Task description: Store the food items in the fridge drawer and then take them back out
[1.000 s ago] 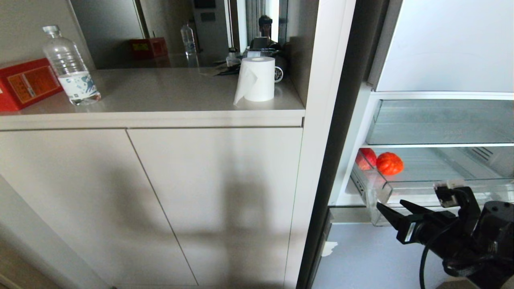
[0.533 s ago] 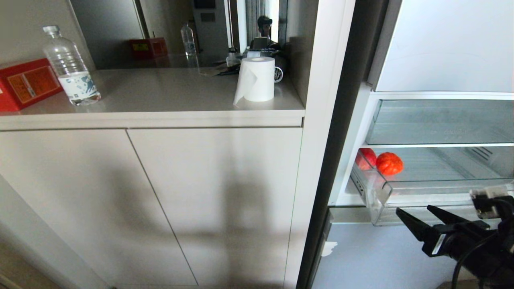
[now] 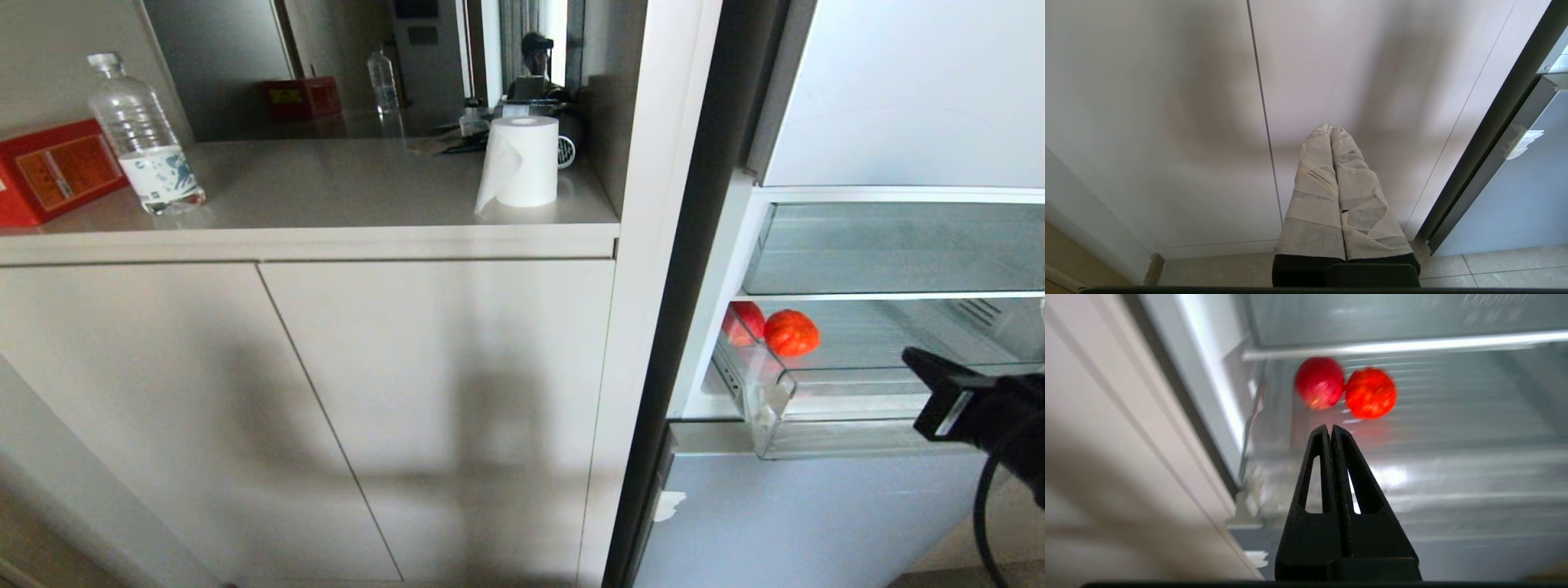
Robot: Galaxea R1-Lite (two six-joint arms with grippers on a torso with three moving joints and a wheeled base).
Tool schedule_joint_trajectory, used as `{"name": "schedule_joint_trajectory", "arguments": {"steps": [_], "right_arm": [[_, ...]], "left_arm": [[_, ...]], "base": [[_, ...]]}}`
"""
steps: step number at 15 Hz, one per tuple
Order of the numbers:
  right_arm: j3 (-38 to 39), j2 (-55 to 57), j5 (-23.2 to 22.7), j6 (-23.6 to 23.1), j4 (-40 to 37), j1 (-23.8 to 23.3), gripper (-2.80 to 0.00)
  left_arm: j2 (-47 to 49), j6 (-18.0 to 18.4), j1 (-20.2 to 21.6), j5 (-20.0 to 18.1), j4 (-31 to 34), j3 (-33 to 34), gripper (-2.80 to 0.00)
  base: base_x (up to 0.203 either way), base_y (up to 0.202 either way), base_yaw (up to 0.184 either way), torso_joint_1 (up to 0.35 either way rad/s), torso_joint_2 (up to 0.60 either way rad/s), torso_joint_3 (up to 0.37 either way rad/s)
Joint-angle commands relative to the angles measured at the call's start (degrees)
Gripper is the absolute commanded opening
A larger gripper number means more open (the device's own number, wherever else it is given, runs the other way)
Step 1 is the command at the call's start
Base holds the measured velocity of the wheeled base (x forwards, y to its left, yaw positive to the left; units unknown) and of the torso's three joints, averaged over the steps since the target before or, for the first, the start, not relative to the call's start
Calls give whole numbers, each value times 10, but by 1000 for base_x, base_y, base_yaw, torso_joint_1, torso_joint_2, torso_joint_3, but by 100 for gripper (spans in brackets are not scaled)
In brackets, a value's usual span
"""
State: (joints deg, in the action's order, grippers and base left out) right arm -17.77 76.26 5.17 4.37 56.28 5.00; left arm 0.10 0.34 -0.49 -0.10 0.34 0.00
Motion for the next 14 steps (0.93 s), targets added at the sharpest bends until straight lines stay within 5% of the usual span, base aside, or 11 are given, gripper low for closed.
{"name": "schedule_joint_trajectory", "arguments": {"steps": [1,4,14], "right_arm": [[-95,-16,-3,1,-169,-23,-280],[-207,32,-9,1,-313,-39,-280],[-367,244,-22,-28,-337,-64,-280]], "left_arm": [[1,0,0,0,0,0,-280],[1,0,0,0,0,0,-280],[1,0,0,0,0,0,-280]], "base": [[0,0,0,0,0,0],[0,0,0,0,0,0],[0,0,0,0,0,0]]}}
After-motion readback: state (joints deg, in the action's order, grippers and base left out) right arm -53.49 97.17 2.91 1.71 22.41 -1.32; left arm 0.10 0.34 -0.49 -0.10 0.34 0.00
